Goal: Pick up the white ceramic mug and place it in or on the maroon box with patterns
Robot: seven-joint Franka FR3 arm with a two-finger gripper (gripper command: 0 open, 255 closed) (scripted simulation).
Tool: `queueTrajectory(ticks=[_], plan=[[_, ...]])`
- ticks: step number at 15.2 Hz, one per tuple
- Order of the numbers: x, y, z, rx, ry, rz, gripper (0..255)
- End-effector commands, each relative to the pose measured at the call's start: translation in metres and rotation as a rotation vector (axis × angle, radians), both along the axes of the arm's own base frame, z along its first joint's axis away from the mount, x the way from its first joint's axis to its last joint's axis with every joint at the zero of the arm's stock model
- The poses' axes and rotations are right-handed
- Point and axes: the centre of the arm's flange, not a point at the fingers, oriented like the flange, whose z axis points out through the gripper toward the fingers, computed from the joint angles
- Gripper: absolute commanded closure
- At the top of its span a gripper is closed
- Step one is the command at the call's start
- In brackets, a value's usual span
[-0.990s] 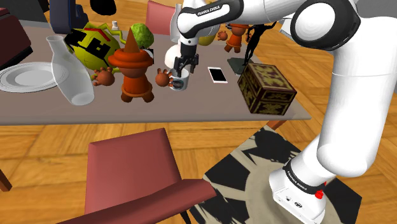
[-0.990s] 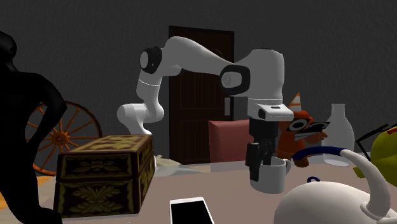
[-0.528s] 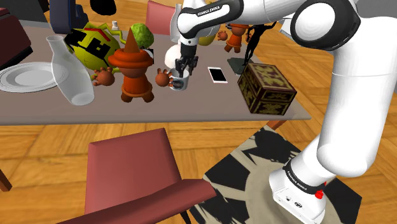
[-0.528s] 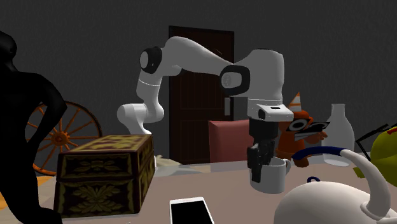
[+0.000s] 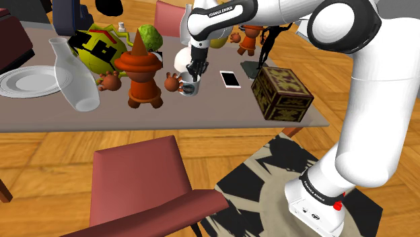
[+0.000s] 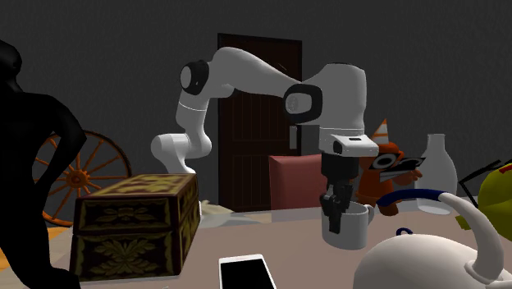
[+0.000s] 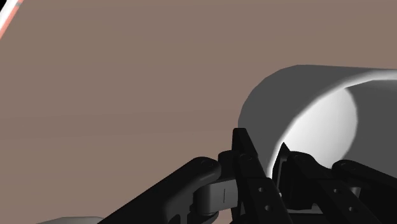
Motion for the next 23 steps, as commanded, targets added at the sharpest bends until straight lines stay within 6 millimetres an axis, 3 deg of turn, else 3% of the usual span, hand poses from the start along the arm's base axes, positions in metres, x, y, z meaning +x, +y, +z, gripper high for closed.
queueTrajectory(ticks=[1, 23], plan=[[0.000, 0.000, 0.000, 0.000, 0.000, 0.000, 255], [0.000, 0.000, 0.116, 0.000, 0.000, 0.000, 255]])
